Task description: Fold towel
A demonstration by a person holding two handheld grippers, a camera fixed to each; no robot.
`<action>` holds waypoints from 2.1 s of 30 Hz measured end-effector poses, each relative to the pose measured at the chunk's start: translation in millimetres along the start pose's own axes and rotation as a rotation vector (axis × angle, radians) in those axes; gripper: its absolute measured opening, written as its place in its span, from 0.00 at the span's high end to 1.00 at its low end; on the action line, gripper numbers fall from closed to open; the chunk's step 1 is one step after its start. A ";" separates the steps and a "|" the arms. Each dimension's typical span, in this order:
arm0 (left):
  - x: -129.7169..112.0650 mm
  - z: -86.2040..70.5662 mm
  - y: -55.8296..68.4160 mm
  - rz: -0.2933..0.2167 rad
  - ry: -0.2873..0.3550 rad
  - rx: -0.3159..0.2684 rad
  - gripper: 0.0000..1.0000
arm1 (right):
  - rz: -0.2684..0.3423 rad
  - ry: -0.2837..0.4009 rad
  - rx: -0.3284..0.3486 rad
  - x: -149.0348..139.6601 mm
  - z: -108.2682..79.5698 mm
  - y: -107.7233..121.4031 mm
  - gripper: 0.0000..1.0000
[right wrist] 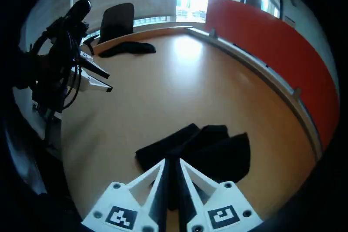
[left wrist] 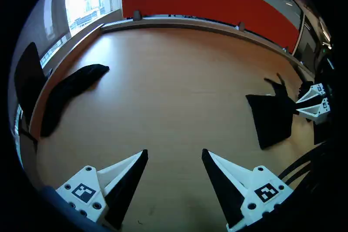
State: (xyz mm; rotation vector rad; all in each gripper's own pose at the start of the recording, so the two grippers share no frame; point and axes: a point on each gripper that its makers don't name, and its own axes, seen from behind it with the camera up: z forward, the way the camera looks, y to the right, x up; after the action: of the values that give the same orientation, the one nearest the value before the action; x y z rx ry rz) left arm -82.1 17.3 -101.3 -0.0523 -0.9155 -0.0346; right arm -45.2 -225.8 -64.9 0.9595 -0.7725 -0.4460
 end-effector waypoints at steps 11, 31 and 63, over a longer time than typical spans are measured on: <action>-4.7 0.2 -5.8 -0.008 -0.006 0.007 0.08 | 0.039 -0.017 -0.004 -8.9 1.3 4.3 0.34; -3.1 1.0 -5.2 0.000 -0.007 0.003 0.08 | 0.074 -0.081 -0.026 -50.1 -0.7 2.2 0.34; -2.7 1.7 -0.9 -0.001 -0.006 -0.004 0.08 | 0.139 -0.202 -0.053 -123.5 -1.1 -2.7 0.53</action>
State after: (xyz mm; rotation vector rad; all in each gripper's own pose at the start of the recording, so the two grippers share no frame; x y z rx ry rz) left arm -85.2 16.6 -102.4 -0.0553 -0.9216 -0.0374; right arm -125.3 -146.3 -115.1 0.8128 -0.9993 -0.4439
